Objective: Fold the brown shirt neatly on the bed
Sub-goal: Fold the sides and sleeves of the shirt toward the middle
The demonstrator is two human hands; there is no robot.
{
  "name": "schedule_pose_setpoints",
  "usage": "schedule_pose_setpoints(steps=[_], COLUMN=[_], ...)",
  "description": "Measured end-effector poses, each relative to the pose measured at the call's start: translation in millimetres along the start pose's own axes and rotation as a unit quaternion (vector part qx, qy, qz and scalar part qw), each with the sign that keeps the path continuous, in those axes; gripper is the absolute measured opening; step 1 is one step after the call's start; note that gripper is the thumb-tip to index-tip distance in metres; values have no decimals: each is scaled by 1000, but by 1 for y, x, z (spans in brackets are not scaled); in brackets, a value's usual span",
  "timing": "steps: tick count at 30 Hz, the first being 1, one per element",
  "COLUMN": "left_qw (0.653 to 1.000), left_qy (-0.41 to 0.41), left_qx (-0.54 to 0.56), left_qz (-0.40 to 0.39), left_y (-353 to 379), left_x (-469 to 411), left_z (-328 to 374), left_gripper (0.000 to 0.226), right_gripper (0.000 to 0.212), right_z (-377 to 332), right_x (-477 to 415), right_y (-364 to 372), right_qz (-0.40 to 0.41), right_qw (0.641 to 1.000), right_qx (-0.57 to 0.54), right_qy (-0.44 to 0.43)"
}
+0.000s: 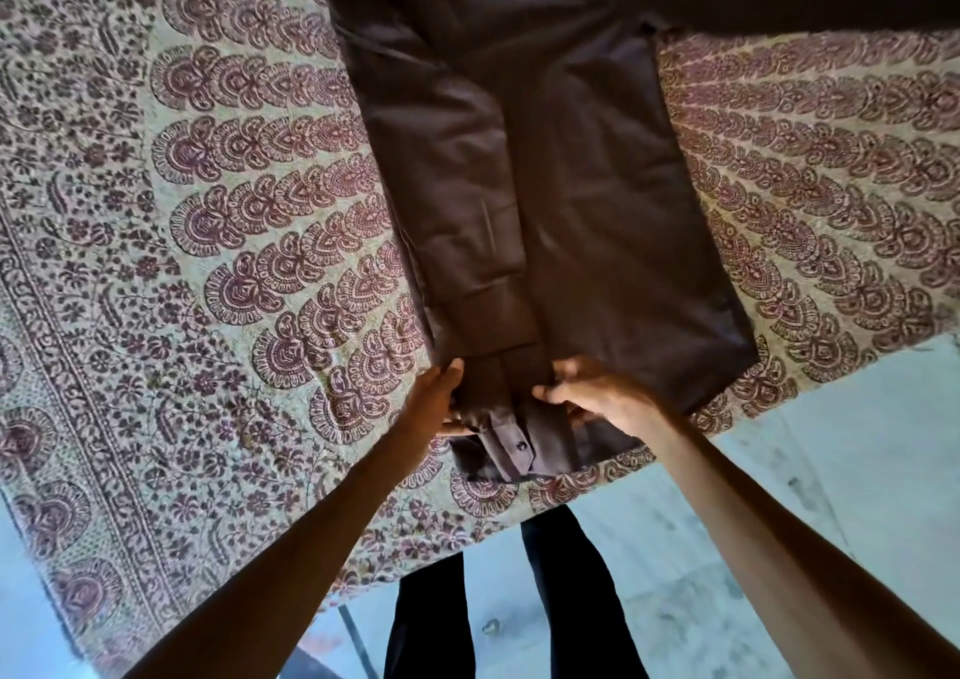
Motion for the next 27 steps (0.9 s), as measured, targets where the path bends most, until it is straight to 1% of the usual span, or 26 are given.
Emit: schedule_pose_setpoints(steps=[2,4,5,6,8,9,10,11,12,14,16,17,18,19,20,22,23,24,25,26,27], left_qw=[998,996,996,998,996,989,984,985,990,999,983,973,969,972,981,994,992,987,984,986,991], left_qy=[-23,-28,-19,-4,56,82,94,89,75,5,-80,-96,-98,-92,-85,-101,-110,-107,-93,-75,-54], left_qx=[17,18,17,19,9,9,14,21,13,-47,-122,-154,-173,-167,-141,-16,58,115,144,142,107], left_qz=[-52,-87,-82,-55,68,123,150,145,116,8,-112,-142,-149,-136,-107,-48,-33,-30,-39,-48,-54], left_y=[3,7,8,7,-1,-7,-11,-12,-8,10,27,30,29,27,23,16,12,6,0,-5,-11], left_x=[8,14,11,11,1,-6,-12,-17,-21,-16,-1,0,0,0,0,-1,-3,-8,-12,-13,-13], left_z=[-4,-8,-11,-11,-13,-15,-16,-17,-17,-18,-25,-29,-33,-34,-34,-30,-28,-25,-23,-20,-18], left_gripper=[35,39,38,37,37,39,40,41,41,40,39,40,40,39,36,28,32,39,43,43,37], right_gripper=[9,12,13,13,14,15,15,15,16,16,13,14,14,15,15,21,23,21,16,12,10], right_z=[-5,-7,-7,-6,-6,-7,-10,-13,-16,-24,-29,-30,-31,-31,-28,-21,-15,-8,2,11,19], right_x=[4,7,7,6,4,2,0,-2,-5,-7,-7,-8,-9,-10,-12,-14,-13,-12,-12,-14,-17], right_y=[1,3,5,7,8,7,5,3,1,0,2,3,4,4,5,10,14,18,20,21,22], right_qz=[-17,-27,-35,-39,-36,-24,-8,5,13,11,-6,-3,-4,1,9,25,31,38,51,69,84], right_qw=[998,993,992,992,992,988,980,970,959,935,918,917,920,926,932,953,972,989,997,997,988], right_qx=[-67,-114,-120,-117,-122,-153,-197,-244,-283,-353,-393,-396,-389,-374,-360,-300,-233,-145,-54,41,125], right_qy=[-2,-7,-11,-12,-12,-10,-9,-9,-15,-37,-56,-54,-53,-50,-50,-36,-17,5,22,21,9])
Point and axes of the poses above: each hand's wrist, its own x-axis away from the middle knuckle, its own y-axis out of the palm, z = x × y, the point moved 3 cm from there along -x, towards the middle knuckle, and after that the axes turned 10 degrees about -y, right-handed, at the moved point
